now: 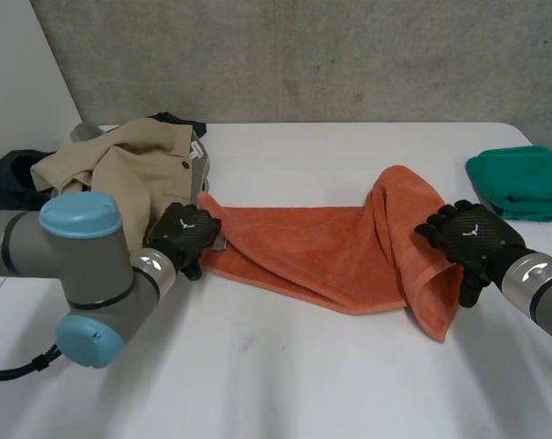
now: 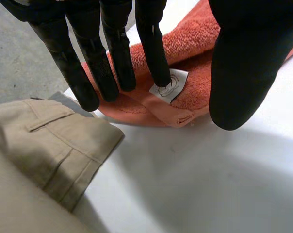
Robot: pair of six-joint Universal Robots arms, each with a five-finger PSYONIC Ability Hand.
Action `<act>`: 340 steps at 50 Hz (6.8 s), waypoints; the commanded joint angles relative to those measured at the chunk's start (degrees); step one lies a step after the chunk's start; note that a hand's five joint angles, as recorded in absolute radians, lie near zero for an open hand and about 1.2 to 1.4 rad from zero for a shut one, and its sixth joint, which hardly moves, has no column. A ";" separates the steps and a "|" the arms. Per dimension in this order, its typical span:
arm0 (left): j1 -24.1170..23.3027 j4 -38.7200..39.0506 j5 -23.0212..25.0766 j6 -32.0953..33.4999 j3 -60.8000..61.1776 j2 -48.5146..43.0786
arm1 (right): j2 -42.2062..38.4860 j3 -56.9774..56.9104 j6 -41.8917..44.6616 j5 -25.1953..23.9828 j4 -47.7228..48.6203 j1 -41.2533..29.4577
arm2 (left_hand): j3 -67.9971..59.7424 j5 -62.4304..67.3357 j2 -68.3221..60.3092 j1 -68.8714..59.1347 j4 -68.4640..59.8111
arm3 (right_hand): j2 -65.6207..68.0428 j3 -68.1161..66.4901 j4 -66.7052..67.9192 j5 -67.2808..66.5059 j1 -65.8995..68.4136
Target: Fold the laundry.
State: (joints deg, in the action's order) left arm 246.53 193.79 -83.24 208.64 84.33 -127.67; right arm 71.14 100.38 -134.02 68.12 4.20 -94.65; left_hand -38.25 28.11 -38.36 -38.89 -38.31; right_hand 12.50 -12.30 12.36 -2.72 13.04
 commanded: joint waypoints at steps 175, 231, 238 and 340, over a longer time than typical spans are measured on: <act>0.88 -9.84 -5.26 -15.72 -3.29 13.68 | -9.19 -24.81 3.82 0.29 -13.60 1.58 | -41.75 41.89 -41.64 -41.11 -41.69 | 6.84 -7.04 6.98 -6.62 6.29; 0.97 -27.33 -11.06 2.03 -3.78 17.23 | -4.69 -25.57 17.92 12.03 -34.43 12.30 | -41.75 41.89 -41.64 -41.11 -41.69 | 67.50 -67.70 67.64 -67.28 66.96; 1.49 -18.05 -12.21 2.04 -28.55 4.38 | -10.32 -41.74 12.48 17.40 -23.12 3.52 | -41.75 41.89 -41.64 -41.11 -41.69 | 67.50 -67.70 67.64 -67.28 66.96; 2.46 23.21 -13.97 -1.74 -21.14 9.28 | -9.79 -32.89 -15.66 16.88 37.91 2.54 | -41.75 41.89 -41.64 -41.11 -41.69 | 67.50 -67.70 67.64 -67.28 66.96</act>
State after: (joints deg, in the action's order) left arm 248.70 221.31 -97.24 208.65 56.68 -118.61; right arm 62.32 64.43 -150.16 86.49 45.05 -92.29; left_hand -68.58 55.92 -68.79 -66.33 -68.88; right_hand 67.48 -68.41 68.69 -57.12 65.46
